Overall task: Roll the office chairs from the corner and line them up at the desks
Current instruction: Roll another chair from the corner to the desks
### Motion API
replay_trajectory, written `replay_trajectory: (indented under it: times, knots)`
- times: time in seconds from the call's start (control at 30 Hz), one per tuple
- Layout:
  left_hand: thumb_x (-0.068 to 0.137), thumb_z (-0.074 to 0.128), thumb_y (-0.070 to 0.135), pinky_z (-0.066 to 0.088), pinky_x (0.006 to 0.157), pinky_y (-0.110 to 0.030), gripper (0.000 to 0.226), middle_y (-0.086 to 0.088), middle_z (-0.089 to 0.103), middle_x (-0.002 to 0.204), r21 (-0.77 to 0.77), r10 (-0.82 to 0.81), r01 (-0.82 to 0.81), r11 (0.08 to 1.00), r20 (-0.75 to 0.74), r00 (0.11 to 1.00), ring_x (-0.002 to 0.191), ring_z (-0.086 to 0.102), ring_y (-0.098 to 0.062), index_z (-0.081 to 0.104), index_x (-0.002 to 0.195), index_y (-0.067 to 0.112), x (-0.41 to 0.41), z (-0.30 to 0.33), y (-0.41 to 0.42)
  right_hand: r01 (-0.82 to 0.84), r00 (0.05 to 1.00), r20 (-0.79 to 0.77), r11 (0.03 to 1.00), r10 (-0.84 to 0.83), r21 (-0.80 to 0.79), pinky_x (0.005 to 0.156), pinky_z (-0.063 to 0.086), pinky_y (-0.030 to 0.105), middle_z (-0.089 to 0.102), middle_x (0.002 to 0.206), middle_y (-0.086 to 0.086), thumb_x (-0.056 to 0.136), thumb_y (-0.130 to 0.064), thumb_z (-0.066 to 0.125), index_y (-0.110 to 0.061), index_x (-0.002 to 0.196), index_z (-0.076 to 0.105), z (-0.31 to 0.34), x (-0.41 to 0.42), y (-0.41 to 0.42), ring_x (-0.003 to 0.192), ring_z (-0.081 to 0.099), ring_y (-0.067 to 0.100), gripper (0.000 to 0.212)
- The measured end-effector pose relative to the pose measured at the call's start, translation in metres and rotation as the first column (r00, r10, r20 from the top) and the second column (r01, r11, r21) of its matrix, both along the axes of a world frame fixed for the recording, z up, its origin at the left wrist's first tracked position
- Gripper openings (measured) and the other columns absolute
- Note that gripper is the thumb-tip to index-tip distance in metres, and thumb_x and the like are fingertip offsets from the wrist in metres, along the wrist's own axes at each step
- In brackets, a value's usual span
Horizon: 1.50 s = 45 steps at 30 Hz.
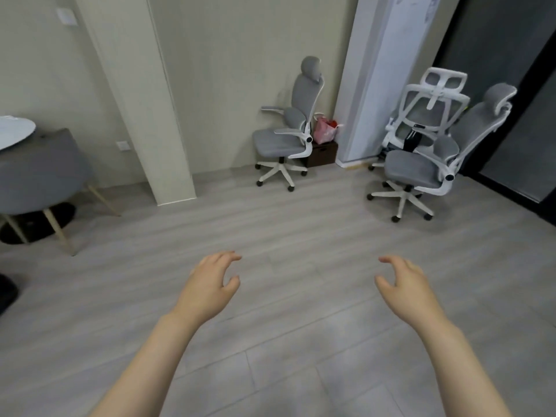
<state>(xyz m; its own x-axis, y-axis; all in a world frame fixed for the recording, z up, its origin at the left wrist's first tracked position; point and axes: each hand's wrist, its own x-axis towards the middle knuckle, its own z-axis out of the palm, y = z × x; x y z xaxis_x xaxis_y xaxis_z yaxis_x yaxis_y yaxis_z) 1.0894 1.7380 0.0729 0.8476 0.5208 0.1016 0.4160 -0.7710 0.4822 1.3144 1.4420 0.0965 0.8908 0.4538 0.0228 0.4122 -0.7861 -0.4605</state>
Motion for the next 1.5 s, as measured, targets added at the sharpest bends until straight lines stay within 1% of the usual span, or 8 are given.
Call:
replay_trajectory:
  times: [0.17,0.43,0.53,0.67,0.9,1.13,1.3,1.5]
  knots:
    - [0.081,0.038,0.049,0.032,0.107,-0.035,0.055,0.003,0.053,0.135,-0.002,0.009,-0.009,1.000,0.006,1.000,0.128,0.044,-0.018,0.055,0.127,0.024,0.072,-0.001,0.083,-0.115,0.992,-0.056,0.991,0.111,-0.071,0.107,0.035,0.039,0.052,0.137,0.005,0.090,-0.028,0.057,-0.019,0.133,0.051,-0.013,0.065,0.094,0.128,0.043,0.027,0.044]
    - [0.091,0.058,0.025,0.028,0.108,-0.030,0.039,0.004,0.050,0.140,0.023,0.021,-0.022,1.000,0.021,1.000,0.131,0.041,-0.017,0.054,0.130,0.024,0.222,-0.019,0.215,-0.088,0.995,-0.039,0.996,0.087,-0.029,0.108,0.033,0.038,0.051,0.137,0.006,0.091,-0.027,0.057,-0.018,0.133,0.051,-0.025,0.225,0.223,0.128,0.042,0.027,0.044]
    - [0.092,0.058,0.025,0.028,0.108,-0.030,0.039,0.006,0.048,0.141,0.011,0.049,-0.049,0.999,0.001,0.999,0.132,0.040,-0.016,0.053,0.131,0.024,0.285,-0.012,0.269,-0.123,0.992,-0.040,0.992,0.123,-0.008,0.107,0.033,0.037,0.051,0.137,0.006,0.091,-0.027,0.057,-0.017,0.133,0.051,-0.019,0.294,0.290,0.129,0.041,0.028,0.044]
    - [0.089,0.059,0.027,0.034,0.106,-0.036,0.038,-0.002,0.056,0.133,0.050,0.096,-0.096,0.994,0.004,0.995,0.125,0.048,-0.024,0.058,0.125,0.018,0.354,-0.007,0.342,-0.171,0.985,-0.029,0.985,0.171,0.001,0.108,0.032,0.037,0.052,0.136,0.007,0.090,-0.027,0.056,-0.017,0.132,0.051,-0.008,0.369,0.371,0.129,0.041,0.029,0.043]
    - [0.083,0.051,0.036,0.039,0.101,-0.038,0.043,0.000,0.059,0.130,0.141,0.080,-0.070,0.987,-0.065,0.995,0.120,0.053,-0.025,0.060,0.122,0.021,0.474,-0.029,0.452,-0.215,0.976,-0.031,0.972,0.213,-0.098,0.107,0.030,0.035,0.052,0.136,0.002,0.091,-0.032,0.054,-0.021,0.134,0.048,-0.022,0.487,0.473,0.129,0.042,0.024,0.045]
    - [0.086,0.064,0.024,0.037,0.104,-0.039,0.039,-0.002,0.057,0.133,0.136,0.001,0.009,0.991,-0.073,0.997,0.124,0.050,-0.025,0.060,0.124,0.018,0.640,-0.042,0.581,-0.107,0.993,-0.051,0.988,0.102,-0.108,0.105,0.034,0.036,0.053,0.134,0.002,0.091,-0.032,0.054,-0.021,0.133,0.050,-0.032,0.622,0.576,0.126,0.044,0.026,0.043]
    - [0.083,0.050,0.038,0.040,0.102,-0.041,0.045,-0.001,0.057,0.132,0.138,-0.083,0.097,0.986,-0.103,0.991,0.124,0.050,-0.025,0.060,0.124,0.022,0.766,-0.022,0.659,0.019,0.999,-0.042,0.999,-0.021,-0.050,0.106,0.031,0.036,0.052,0.135,0.004,0.091,-0.029,0.055,-0.019,0.132,0.051,-0.019,0.720,0.630,0.127,0.043,0.026,0.042]
    - [0.076,0.042,0.041,0.042,0.101,-0.041,0.052,0.001,0.060,0.127,0.099,-0.223,0.232,0.968,-0.100,0.970,0.119,0.054,-0.025,0.062,0.119,0.019,0.910,-0.022,0.692,0.087,0.989,-0.115,0.994,-0.095,-0.070,0.106,0.031,0.035,0.051,0.136,0.001,0.093,-0.031,0.052,-0.021,0.133,0.049,-0.034,0.820,0.647,0.129,0.041,0.022,0.041]
